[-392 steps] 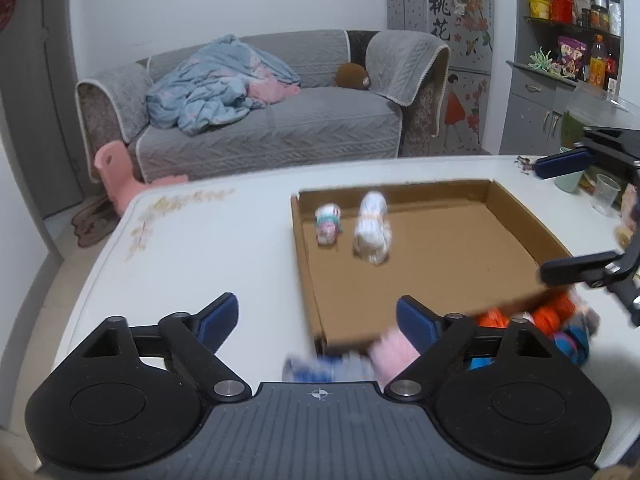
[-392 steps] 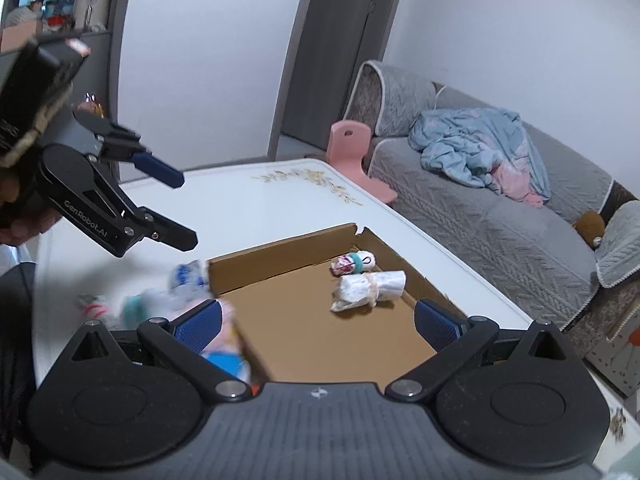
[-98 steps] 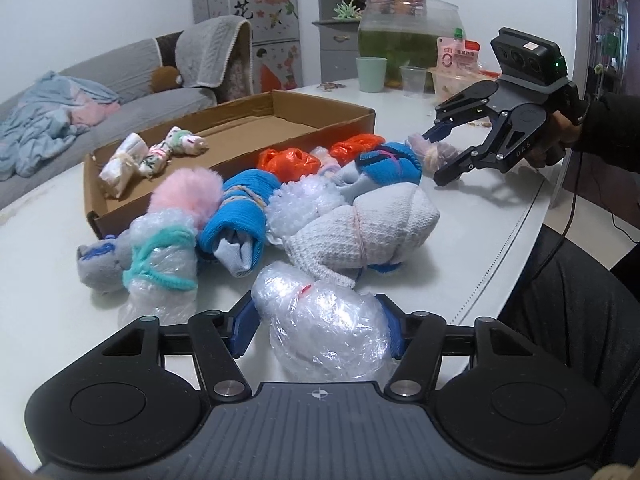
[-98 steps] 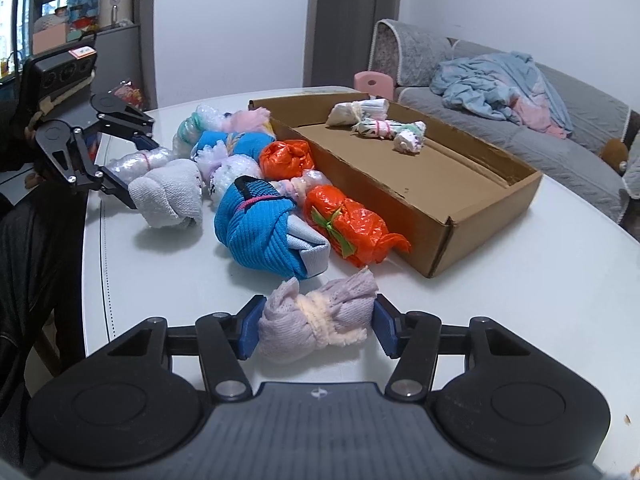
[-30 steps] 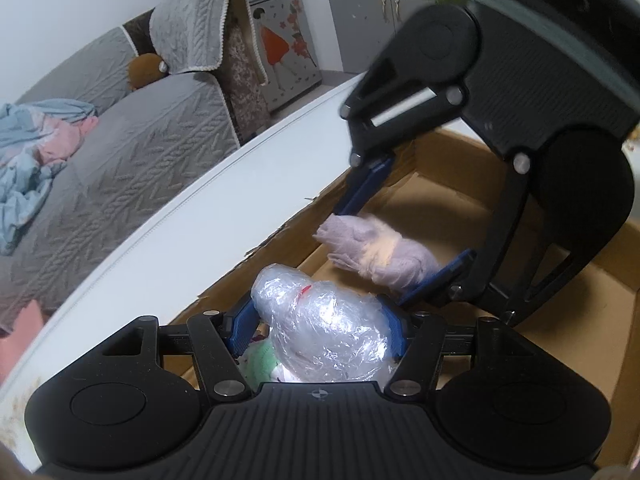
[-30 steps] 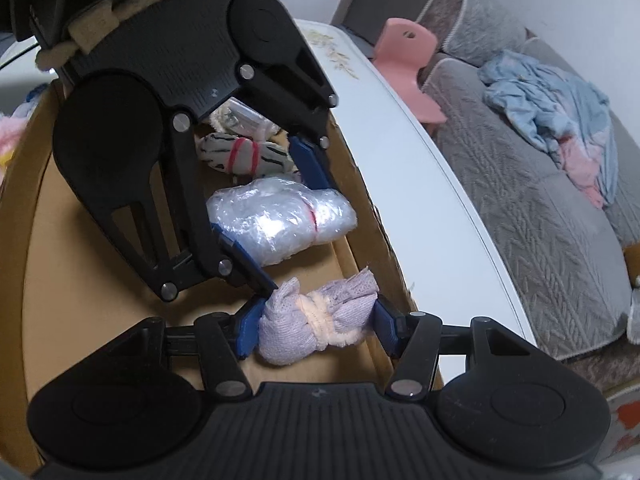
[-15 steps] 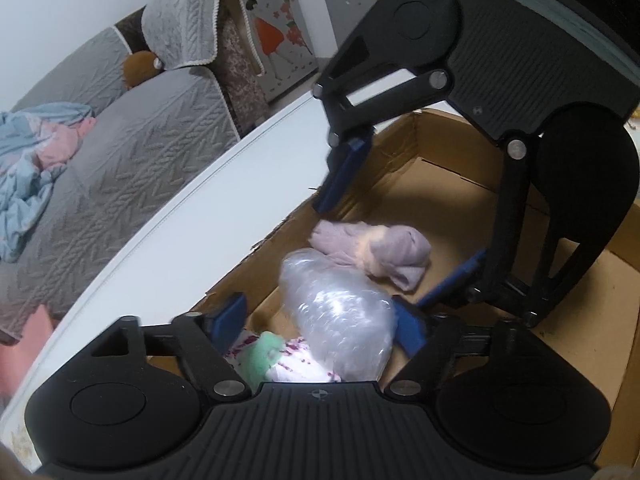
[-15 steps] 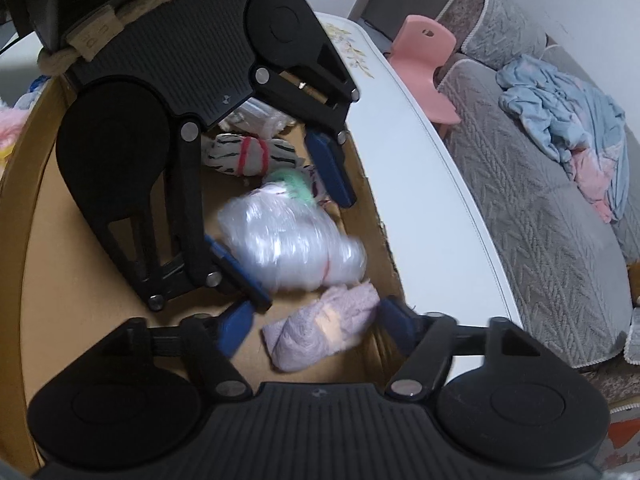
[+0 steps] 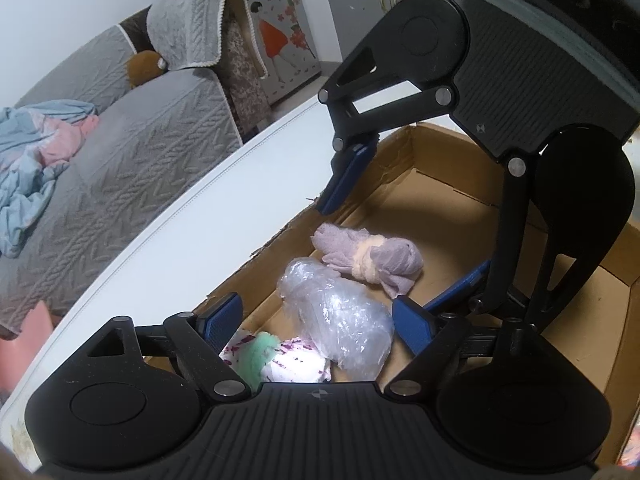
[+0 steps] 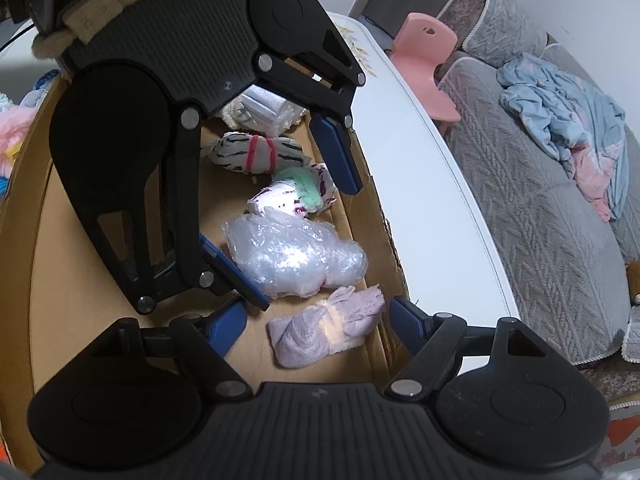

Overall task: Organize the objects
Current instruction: 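Carry both bundles into the box and open both tools to release them, then move both tools back over the pile of bundles beside the box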

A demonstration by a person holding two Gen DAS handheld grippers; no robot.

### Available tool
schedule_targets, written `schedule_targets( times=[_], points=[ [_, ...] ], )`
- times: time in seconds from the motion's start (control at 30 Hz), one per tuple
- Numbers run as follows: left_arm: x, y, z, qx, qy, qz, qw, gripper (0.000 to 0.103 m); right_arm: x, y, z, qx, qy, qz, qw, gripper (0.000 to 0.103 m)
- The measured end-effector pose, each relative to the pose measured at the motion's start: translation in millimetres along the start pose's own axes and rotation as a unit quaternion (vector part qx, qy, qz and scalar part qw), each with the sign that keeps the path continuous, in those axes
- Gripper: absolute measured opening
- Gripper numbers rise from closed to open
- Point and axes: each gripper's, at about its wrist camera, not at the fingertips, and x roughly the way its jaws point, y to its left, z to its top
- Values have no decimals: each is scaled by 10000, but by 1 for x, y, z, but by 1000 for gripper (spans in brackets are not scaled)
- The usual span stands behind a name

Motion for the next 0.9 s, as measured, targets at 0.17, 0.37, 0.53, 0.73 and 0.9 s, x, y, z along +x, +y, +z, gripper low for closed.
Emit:
schedule_targets(
  times=[0.17,0.37,0.53,0.73,0.9],
  points=[
    [-12,2,1,-87,-55,68,9999,87,-6,-3,3,43,-7,-79,10000,76],
    [-38,4,1,-229,-149,220,9994,88,-22,-1,4,212,-133,-197,9995,78],
    [-62,4,-1,-242,-179,387,9988,88,-32,4,4,290,-93,-282,9991,78],
    [-91,10,-9,-509,-294,564,9967,90,-49,6,6,558,-261,-423,9972,85],
    [-107,15,-14,-1031,-298,850,9906,90,-59,9,10,982,-414,-619,9924,89]
  ],
)
